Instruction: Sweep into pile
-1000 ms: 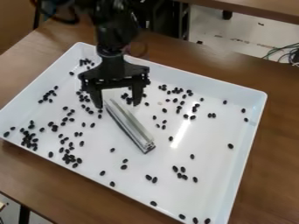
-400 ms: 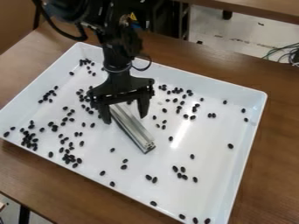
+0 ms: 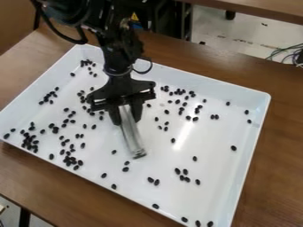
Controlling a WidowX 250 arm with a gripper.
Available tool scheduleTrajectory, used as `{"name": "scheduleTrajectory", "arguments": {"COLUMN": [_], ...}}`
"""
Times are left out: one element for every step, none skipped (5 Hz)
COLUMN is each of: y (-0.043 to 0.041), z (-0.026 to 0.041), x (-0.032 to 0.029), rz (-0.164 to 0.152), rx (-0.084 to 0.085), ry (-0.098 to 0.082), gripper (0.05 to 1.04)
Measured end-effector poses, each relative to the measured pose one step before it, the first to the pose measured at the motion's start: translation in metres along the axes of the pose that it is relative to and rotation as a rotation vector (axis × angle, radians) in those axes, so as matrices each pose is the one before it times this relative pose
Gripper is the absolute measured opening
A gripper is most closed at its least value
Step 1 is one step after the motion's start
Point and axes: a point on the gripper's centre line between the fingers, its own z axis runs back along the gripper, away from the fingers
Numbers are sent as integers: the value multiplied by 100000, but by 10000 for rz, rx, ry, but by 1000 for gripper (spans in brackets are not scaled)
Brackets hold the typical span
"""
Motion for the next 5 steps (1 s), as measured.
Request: {"name": "scheduleTrajectory", "arguments": {"y": [-40, -138, 162, 1132, 1412], "z": [-409, -517, 246, 940, 2950], "x": [-244, -30, -83, -179, 1697], "rz": [118, -69, -123, -962, -1327], "rx": [11, 109, 89, 669, 583], "ry": [183, 85, 42, 353, -468], "gripper": [352, 352, 352, 352, 352]}}
